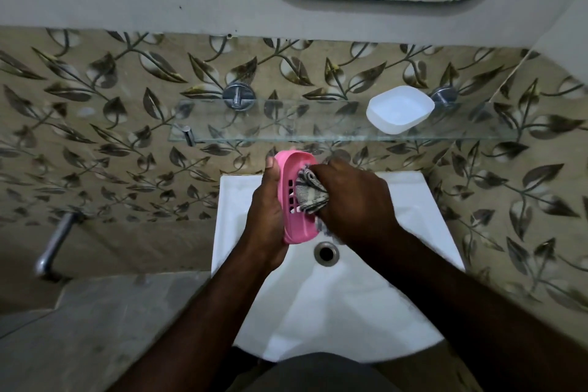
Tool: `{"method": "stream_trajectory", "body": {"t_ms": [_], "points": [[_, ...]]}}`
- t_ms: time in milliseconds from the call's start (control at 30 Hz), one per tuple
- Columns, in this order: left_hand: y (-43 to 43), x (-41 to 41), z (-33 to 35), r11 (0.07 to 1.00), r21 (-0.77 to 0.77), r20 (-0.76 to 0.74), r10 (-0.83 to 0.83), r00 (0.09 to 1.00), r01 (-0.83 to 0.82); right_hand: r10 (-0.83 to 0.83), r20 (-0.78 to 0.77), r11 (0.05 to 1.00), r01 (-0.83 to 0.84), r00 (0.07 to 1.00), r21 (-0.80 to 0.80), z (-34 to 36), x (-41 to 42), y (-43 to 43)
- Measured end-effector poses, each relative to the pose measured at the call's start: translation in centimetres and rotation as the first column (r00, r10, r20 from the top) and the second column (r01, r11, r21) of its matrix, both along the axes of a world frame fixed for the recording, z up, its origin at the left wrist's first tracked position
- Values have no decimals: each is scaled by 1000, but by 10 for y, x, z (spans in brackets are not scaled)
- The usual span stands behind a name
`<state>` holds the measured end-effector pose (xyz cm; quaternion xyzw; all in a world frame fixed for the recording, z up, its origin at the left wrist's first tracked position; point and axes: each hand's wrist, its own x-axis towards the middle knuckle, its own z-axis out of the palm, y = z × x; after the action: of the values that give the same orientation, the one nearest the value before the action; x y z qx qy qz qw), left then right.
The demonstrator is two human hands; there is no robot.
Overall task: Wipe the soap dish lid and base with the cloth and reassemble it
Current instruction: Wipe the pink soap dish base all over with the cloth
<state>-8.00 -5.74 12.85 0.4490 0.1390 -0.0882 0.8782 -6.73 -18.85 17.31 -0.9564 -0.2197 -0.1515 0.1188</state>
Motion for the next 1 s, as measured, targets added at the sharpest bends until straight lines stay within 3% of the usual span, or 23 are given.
{"method": "stream_trajectory", "body": {"t_ms": [67,133,233,300,367,500,567,667,700,733,767,833,867,1000], "points": [[4,1,0,1000,7,-27,19,999,-19,18,-14,1000,-18,1000,-23,-9,-6,4],[11,2,-3,997,37,-17,69,997,-69,81,-173,993,-65,982,99,-21,-17,8],[13,-4,-3,991,87,16,100,995,-101,213,-519,923,4,828,385,-29,-24,9],[8,-9,-6,989,94,1,115,993,-115,315,-635,848,90,705,522,-23,-25,9],[5,-10,-2,990,45,-23,134,991,-133,399,-648,773,142,649,618,-12,-26,11],[4,-3,6,989,-143,-38,46,998,-50,460,-618,602,287,638,745,-1,-24,19],[4,-2,8,971,-234,12,-39,999,41,464,-598,474,387,654,791,3,-22,27],[-4,-8,9,973,-219,50,-68,996,77,454,-532,243,476,715,845,9,-12,32],[-7,-10,9,975,-211,33,-65,997,71,409,-506,233,449,759,862,12,-7,32],[-10,-10,9,980,-188,20,-65,998,67,317,-479,302,392,818,869,11,-2,30],[-11,-9,8,985,-160,31,-56,998,60,190,-436,440,320,880,839,9,2,27],[-11,-8,8,988,-145,66,-34,997,43,-57,-293,742,237,954,627,1,6,23],[-10,-8,7,988,-153,55,-29,998,37,-141,-239,825,247,961,508,-2,6,22],[-5,-11,-3,996,-91,-6,-20,1000,19,-211,-235,913,278,949,300,-4,3,22]]}}
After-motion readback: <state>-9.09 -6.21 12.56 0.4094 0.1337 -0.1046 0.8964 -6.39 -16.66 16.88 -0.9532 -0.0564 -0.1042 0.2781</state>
